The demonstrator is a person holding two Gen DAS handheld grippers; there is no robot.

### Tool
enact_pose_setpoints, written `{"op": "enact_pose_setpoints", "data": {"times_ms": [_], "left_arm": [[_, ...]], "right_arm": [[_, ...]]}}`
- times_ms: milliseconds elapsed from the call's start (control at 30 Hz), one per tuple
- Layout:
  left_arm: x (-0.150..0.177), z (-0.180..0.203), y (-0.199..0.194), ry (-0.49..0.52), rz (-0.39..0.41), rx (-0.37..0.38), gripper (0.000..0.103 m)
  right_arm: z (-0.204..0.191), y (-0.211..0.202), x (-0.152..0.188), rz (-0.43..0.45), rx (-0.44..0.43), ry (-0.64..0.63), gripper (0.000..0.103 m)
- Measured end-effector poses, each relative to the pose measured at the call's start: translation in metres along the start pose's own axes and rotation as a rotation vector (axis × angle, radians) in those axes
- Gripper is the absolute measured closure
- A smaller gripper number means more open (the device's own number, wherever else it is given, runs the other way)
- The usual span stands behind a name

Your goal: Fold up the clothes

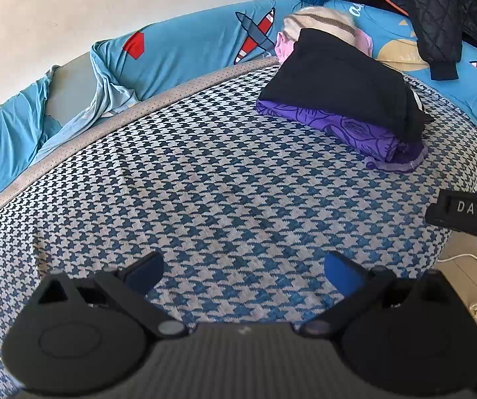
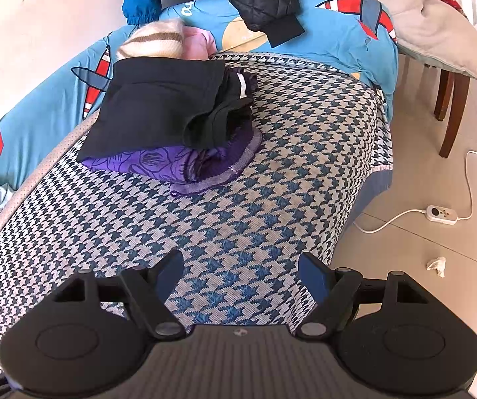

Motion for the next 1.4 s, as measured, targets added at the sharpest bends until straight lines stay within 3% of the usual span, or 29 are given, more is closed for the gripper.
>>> {"op": "enact_pose_setpoints", "data": {"times_ms": [1400], "left_arm": [[0.0073,0.0007,0.0018,0.01,-0.013,-0.004,0.0]], "right_arm": [[-0.0043,-0.0007,0.0006,0.002,0.001,-0.021,0.027]]}}
Point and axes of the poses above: each gripper's, at about its wrist camera, not at the fingertips, and y roughly the way its jaws point, z to its right, x to its underside, the point moved 3 cm from there along y, roughly the way its jaws point, and after that the axes turned 9 degrees about z, right-handed, at the moved point
